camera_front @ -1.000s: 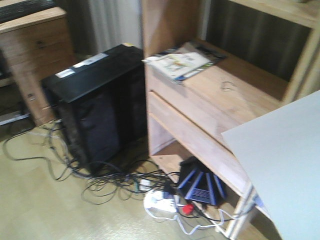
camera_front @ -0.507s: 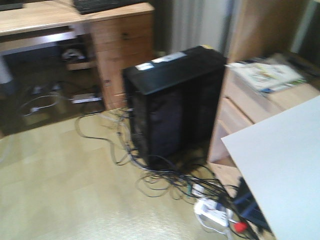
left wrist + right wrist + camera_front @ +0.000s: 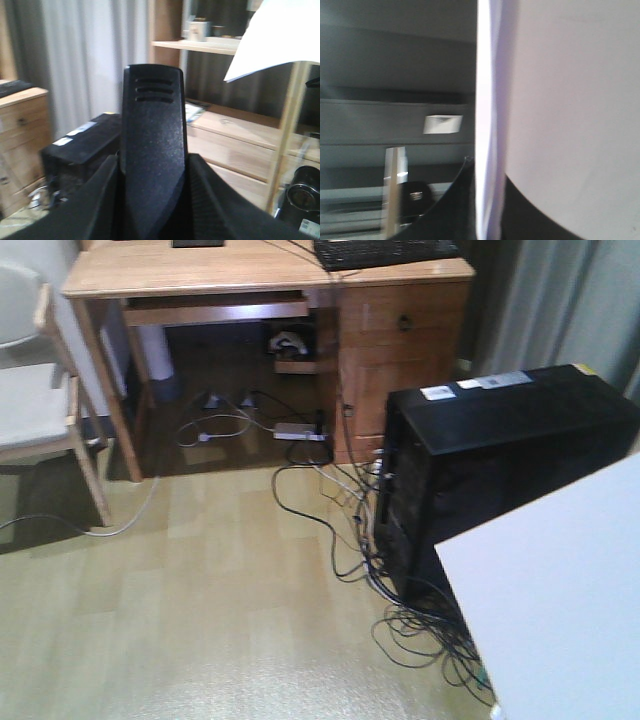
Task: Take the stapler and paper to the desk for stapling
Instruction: 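Drive the base away from the shelf toward the wooden desk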
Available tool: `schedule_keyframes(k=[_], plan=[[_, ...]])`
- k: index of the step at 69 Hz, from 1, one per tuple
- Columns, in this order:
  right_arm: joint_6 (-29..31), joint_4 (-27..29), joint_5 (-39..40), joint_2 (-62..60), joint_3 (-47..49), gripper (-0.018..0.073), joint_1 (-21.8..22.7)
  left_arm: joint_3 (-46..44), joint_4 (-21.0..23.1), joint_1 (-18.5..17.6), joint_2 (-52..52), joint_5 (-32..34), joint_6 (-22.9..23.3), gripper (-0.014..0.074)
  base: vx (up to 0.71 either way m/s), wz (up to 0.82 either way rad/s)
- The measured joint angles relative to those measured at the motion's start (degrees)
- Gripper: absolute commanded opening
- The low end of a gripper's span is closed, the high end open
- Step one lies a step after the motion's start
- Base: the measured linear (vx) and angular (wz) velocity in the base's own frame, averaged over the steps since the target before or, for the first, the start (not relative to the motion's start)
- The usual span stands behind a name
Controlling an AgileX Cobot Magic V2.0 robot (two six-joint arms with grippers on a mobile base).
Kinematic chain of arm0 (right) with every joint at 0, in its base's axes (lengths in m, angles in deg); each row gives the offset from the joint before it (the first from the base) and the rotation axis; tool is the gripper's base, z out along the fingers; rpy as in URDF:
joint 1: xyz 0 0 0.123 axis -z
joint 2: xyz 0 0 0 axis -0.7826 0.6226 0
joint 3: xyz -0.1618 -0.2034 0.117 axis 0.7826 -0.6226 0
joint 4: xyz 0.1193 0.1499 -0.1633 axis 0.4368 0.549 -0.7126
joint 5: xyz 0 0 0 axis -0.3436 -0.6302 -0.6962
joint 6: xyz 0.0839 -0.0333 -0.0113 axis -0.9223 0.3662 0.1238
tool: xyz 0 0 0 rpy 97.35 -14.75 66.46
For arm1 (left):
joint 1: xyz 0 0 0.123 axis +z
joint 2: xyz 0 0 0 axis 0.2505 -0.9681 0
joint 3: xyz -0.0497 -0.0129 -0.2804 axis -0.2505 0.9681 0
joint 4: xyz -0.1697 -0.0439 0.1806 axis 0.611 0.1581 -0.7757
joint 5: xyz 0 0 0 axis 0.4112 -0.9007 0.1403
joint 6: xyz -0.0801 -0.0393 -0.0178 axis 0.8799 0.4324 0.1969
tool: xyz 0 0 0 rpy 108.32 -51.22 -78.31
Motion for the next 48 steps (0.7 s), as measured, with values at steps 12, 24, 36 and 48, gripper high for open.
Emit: schedule_keyframes(k=[12,24,36,48], plan=[[0.0,-0.01,1.57,0.0,0.0,-0.0006,0.0,0.0,0.0,0.0,0.0,0.0,0.0,-0.0006,0.15,0.43],[0.0,-0.06,1.93,0.0,0.05,-0.0006,0.0,0.0,0.0,0.0,0.0,0.0,0.0,-0.0006,0.18,0.33],[0.0,-0.17,2.08,0.0,0.05,-0.0006,0.0,0.0,0.05,0.05,0.0,0.0,0.0,-0.0006,0.21,0.23],[0.0,-0.17,2.15,0.0,0.05,-0.0006,0.0,0.0,0.11,0.05,0.0,0.0,0.0,-0.0006,0.25,0.13]])
